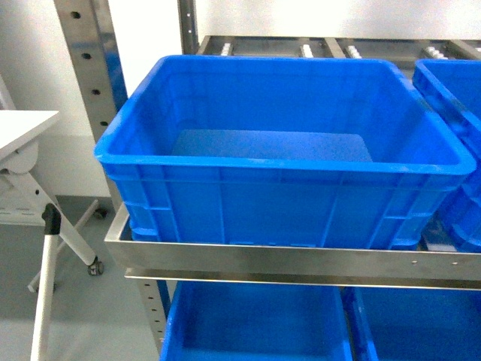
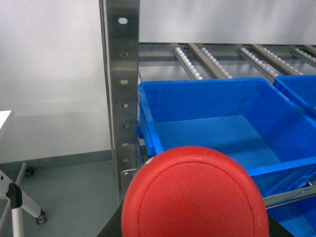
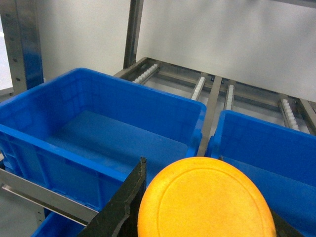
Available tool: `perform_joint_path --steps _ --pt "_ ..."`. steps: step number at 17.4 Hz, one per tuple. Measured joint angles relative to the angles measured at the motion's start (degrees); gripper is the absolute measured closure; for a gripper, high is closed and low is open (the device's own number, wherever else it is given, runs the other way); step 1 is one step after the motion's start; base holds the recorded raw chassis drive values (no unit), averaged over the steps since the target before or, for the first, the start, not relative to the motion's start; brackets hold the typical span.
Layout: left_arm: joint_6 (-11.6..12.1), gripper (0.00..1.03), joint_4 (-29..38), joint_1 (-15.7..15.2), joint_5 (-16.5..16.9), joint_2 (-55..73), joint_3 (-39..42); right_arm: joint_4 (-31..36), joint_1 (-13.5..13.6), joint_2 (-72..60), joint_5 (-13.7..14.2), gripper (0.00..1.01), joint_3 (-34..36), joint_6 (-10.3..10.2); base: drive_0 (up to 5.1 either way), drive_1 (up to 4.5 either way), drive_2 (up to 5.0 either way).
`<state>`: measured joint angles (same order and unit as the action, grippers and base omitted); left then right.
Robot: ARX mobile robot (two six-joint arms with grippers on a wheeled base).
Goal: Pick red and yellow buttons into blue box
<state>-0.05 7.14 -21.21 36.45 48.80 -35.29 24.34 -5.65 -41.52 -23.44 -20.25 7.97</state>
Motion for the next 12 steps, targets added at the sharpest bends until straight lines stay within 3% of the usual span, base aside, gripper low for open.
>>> perform_joint_path --steps 12 --pt "0.00 0.79 -0.04 0.00 0.00 0.00 0.00 0.04 0.02 -0.02 -0.02 0.66 0.00 0.00 5.0 -2.44 -2.4"
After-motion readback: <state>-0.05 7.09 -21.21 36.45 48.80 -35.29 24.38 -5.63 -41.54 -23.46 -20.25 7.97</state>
